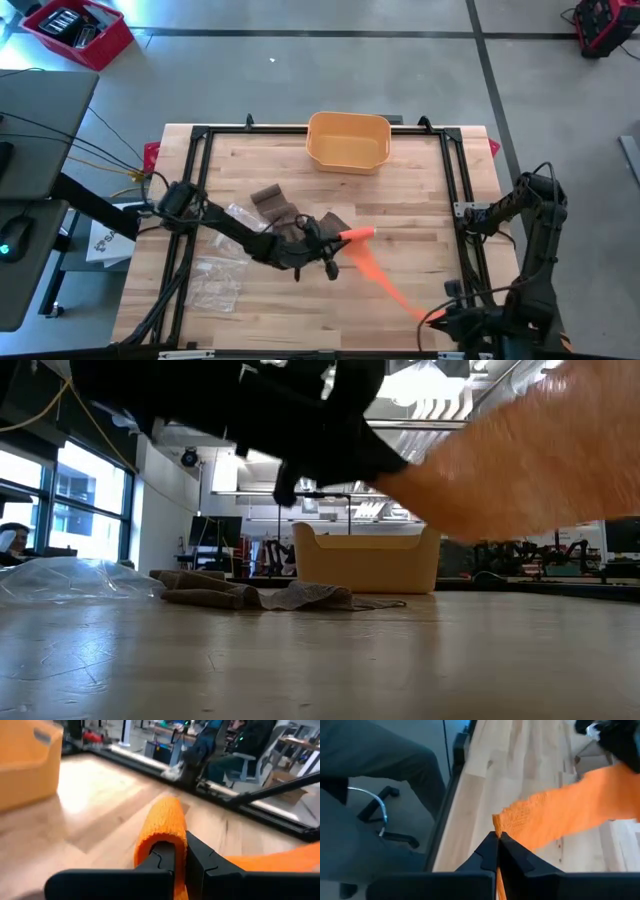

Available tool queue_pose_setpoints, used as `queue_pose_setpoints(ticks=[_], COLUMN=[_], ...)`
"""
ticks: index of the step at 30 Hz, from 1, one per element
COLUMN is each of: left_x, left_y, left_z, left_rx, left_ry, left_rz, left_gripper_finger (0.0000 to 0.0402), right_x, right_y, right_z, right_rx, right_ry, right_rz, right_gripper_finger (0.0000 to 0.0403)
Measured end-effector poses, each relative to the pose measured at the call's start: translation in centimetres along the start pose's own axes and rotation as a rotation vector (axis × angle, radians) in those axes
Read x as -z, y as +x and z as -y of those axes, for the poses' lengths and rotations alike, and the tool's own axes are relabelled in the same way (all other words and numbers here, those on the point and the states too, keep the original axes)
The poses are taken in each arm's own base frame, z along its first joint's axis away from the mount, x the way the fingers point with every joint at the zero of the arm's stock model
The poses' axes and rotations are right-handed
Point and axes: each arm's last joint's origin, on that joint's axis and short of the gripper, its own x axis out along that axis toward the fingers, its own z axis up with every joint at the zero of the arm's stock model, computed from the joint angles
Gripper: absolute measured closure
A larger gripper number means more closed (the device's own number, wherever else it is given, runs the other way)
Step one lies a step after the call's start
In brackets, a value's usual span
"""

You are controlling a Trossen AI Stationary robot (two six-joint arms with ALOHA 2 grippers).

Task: Roll bandage
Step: Roll the orange bandage

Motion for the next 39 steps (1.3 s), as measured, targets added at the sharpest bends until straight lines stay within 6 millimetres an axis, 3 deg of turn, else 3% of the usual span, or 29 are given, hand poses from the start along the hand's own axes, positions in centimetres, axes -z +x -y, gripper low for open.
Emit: queue_pose_setpoints(ticks=[4,8,18,28,33,39], left_x=[2.1,2.5,1.9,2.0,2.2,1.6], left_y=[0.5,0.3,-1.1,-2.3,-2.9,-4.1], left_z=[-0.4,0.1,1.5,3.0,3.8,6.3], left_rx=[-0.003,0.026,0.066,0.17,0.239,0.316], left_ry=[-0.023,-0.046,-0.028,-0.105,-0.122,-0.05], left_rz=[-0.049,-0.047,-0.042,-0.06,-0.082,-0.051], left_gripper_finger=[0.0396,0.0396,0.0396,0.0391,0.039,0.039], right_x=[-0.6,-1.5,-6.5,-8.6,-8.6,-7.5], right_y=[0.0,-0.8,-5.6,-5.3,-3.7,-1.8], right_z=[0.7,2.1,9.1,16.5,19.3,21.8], right_rx=[0.054,0.214,0.715,0.938,0.9,0.827], right_ry=[-0.076,-0.145,-0.15,-0.093,-0.08,0.022], right_rz=[0.056,0.211,0.526,0.373,0.204,0.031], right_gripper_finger=[0.0403,0.0403,0.0403,0.0403,0.0403,0.0403])
